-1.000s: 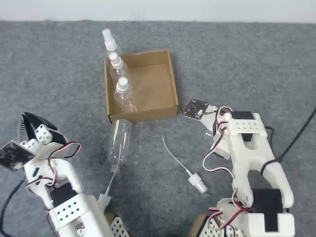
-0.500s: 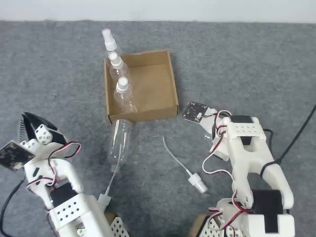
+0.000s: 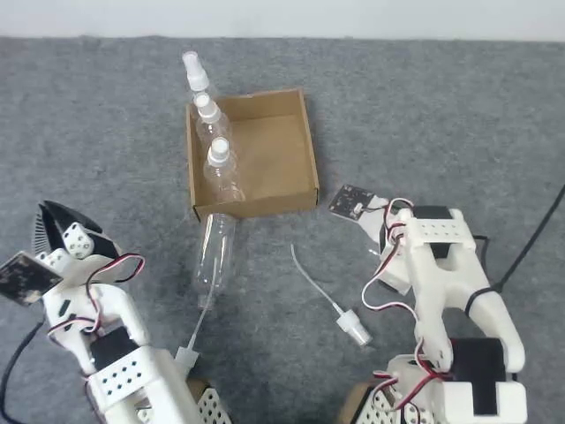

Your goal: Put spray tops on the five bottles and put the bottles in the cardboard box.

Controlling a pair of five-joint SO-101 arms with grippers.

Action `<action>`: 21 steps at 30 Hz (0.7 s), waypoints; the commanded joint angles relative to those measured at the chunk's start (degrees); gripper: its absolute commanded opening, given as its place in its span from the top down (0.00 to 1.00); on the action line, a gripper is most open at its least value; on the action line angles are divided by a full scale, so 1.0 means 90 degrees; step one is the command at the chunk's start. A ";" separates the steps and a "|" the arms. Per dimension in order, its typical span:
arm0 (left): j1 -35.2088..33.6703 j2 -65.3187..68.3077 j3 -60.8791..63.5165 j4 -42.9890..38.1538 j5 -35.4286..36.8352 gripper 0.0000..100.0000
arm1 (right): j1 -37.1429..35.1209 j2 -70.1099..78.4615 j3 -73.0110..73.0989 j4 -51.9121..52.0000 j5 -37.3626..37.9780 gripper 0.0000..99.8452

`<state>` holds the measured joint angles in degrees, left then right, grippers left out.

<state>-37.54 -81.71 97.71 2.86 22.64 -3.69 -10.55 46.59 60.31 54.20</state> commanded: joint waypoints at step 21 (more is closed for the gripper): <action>0.0020 -0.0078 -0.0083 0.0029 -0.0049 0.99 | -0.0923 -0.0093 -0.2168 0.1470 -0.4122 0.83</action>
<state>-37.54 -81.71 97.71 2.86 22.64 -10.37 -10.46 33.85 70.59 21.85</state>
